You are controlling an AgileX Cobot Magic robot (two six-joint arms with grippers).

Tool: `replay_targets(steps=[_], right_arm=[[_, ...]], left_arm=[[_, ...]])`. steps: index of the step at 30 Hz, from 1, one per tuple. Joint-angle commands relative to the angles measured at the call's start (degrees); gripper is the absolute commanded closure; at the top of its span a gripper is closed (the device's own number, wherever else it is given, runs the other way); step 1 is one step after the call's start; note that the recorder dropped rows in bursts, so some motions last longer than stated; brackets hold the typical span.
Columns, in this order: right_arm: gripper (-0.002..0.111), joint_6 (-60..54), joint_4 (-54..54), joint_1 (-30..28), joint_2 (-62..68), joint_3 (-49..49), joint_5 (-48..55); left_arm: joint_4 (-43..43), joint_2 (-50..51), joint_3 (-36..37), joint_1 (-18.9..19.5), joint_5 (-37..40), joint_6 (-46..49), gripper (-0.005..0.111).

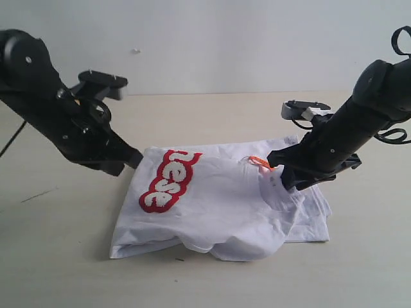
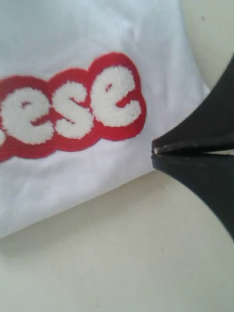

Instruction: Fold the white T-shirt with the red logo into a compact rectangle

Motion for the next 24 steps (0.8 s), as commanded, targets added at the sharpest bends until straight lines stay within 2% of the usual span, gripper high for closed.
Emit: replay_targets(steps=[1,9,15,24], right_arm=[[0.054,-3.76,5.03,0.06,-0.56,0.36,2.2],[0.054,-6.25,7.57,0.06,0.86,0.78,3.0],[0.054,-14.19,17.3,0.06,-0.99,0.78,6.26],[0.054,-12.19,14.02,0.06,0.28,0.78,5.51]], left_arm=[[-1.04,-5.4,-0.39,-0.25,0.39,0.56,0.107],[-1.88,-8.42,0.6,-0.25,0.52,0.8,0.107],[-1.99,-8.32,0.74,-0.25,0.14,0.8,0.107],[-2.09,-8.32,0.74,-0.25,0.57,0.8,0.107]])
